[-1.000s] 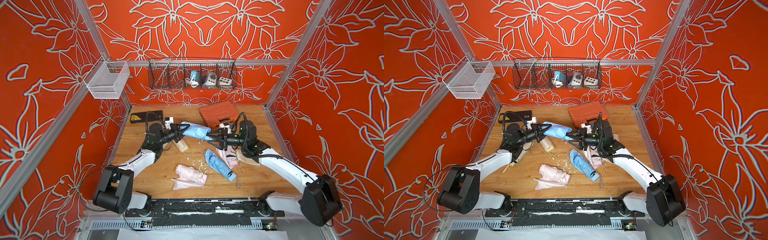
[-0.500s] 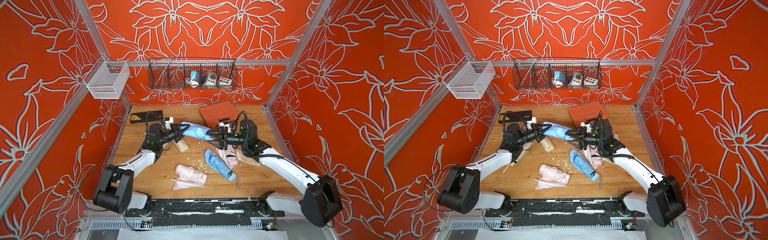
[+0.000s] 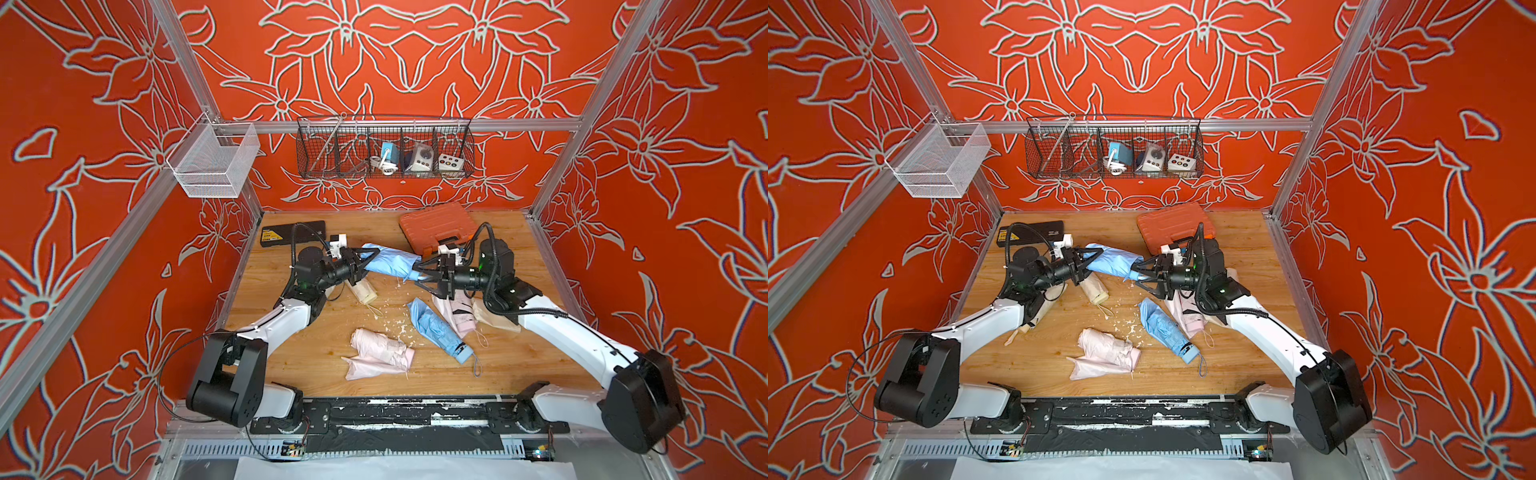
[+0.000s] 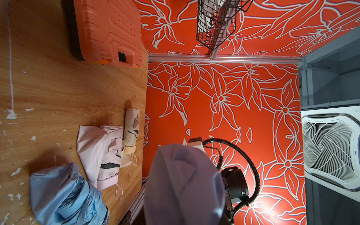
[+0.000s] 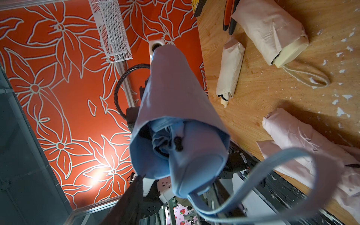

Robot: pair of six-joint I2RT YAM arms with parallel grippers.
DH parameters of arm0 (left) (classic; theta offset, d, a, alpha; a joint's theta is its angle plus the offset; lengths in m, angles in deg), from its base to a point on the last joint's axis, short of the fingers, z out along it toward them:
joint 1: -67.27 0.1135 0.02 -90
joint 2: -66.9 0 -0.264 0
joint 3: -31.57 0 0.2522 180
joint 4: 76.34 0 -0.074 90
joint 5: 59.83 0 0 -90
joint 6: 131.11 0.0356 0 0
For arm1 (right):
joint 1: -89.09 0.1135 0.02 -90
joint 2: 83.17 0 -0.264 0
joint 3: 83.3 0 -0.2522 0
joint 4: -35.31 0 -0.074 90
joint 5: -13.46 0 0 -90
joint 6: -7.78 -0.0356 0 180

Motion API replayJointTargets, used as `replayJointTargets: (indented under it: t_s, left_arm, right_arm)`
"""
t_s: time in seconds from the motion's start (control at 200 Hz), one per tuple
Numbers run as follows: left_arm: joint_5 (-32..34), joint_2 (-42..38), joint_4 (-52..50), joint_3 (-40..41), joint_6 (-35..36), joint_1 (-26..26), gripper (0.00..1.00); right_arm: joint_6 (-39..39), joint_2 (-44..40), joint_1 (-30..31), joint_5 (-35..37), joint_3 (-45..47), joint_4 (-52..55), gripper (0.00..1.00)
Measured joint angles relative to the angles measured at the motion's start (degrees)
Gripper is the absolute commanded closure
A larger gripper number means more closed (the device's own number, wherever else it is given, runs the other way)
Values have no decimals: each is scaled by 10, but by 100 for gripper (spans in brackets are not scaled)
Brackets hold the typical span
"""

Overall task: Take umbrellas out of sleeves
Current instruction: Take out the umbrella from the umbrella sleeve.

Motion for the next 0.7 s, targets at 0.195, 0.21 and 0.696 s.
replayJointTargets:
  t_s: [0.195, 0.21, 0.696]
  left_arm:
    - [5, -6, 6, 19, -3, 1, 81]
    - [6, -7, 7, 21, -3, 1, 81]
    - [22, -13, 22, 28, -15, 1, 81]
  right_arm:
    - [0, 18, 0, 0, -3, -3, 49]
    - [0, 19, 0, 0, -3, -3, 49]
    - [-5, 44, 5, 0, -27, 0, 68]
